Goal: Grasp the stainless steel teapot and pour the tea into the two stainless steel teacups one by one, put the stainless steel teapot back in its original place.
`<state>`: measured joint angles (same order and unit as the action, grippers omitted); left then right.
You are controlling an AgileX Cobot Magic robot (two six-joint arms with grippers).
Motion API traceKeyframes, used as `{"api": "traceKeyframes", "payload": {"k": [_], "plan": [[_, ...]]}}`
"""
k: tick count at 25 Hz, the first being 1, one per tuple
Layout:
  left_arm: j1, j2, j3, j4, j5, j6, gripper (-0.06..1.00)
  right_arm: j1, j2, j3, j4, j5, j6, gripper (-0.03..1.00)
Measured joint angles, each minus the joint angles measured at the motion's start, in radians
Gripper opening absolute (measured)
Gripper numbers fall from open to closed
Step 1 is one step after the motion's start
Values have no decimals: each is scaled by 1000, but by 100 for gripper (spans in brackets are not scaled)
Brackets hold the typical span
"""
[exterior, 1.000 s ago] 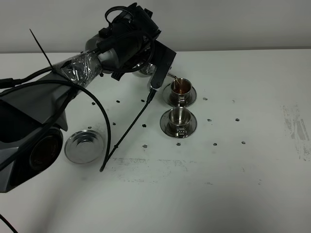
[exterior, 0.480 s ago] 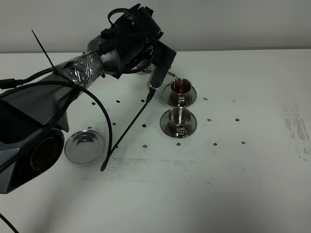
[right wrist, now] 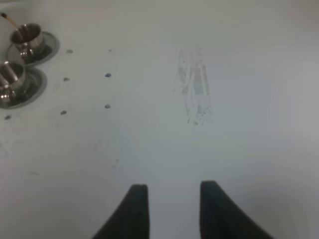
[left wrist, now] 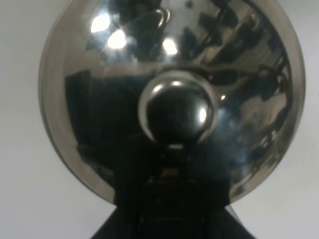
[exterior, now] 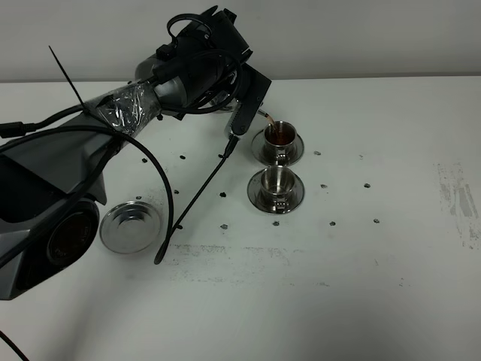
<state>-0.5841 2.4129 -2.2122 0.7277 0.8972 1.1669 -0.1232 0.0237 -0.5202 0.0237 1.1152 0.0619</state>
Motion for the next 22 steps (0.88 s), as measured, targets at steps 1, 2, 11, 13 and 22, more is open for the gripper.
{"api": "traceKeyframes", "payload": {"k": [1,2,11,13,22], "plan": [[0,0,0,0,0,0,21,0,0,0,0,0,-1,28],[0,0,0,0,0,0,21,0,0,0,0,0,-1,28],[-4,0,0,2,0,0,21,0,0,0,0,0,0,28],[-6,0,0,2,0,0,21,0,0,0,0,0,0,28],[-14,0,0,3,-1,0,21,0,0,0,0,0,0,28]]}}
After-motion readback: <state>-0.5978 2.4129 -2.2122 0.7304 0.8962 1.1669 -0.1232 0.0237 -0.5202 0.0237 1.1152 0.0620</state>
